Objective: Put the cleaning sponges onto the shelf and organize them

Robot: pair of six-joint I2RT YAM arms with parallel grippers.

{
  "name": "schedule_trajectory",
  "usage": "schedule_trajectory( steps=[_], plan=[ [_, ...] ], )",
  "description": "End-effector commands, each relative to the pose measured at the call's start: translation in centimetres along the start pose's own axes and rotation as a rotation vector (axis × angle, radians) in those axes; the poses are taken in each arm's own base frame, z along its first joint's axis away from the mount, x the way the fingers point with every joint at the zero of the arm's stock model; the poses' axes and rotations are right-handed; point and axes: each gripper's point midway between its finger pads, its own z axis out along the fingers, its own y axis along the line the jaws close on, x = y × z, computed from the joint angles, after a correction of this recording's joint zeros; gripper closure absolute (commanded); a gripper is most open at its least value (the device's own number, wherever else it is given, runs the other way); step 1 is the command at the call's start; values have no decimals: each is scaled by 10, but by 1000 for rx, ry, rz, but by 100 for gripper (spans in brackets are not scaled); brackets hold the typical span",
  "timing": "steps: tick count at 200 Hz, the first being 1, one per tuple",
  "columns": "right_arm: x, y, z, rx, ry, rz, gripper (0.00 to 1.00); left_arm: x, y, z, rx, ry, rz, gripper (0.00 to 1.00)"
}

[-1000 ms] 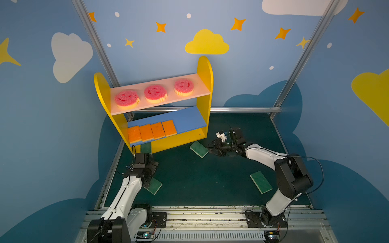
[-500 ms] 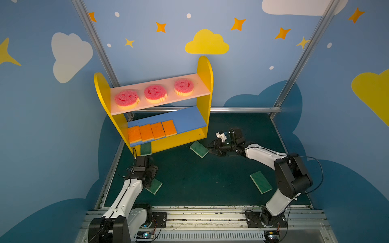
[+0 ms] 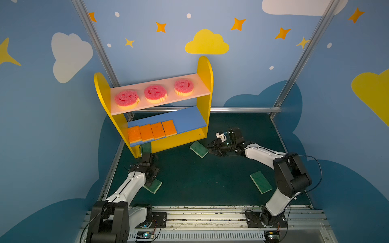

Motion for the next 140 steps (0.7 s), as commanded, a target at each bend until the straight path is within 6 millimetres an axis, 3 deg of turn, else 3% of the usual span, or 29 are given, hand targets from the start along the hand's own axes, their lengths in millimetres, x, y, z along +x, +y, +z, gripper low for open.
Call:
schedule_trajectory(
  steps=[1, 64, 107, 140],
  plan=[
    [-1, -2, 5, 5, 1, -5, 48, 58, -62, 23, 266, 198, 33, 33],
    [-2, -7, 3, 7, 1, 3, 49, 107, -145, 8, 385, 226, 188, 33],
    [-5, -12, -1, 3, -6, 12, 48, 118, -203, -29, 515, 208, 268, 33],
    [-7, -12, -1, -5, -8, 12, 49, 124, -218, -44, 548, 224, 315, 32]
  ],
)
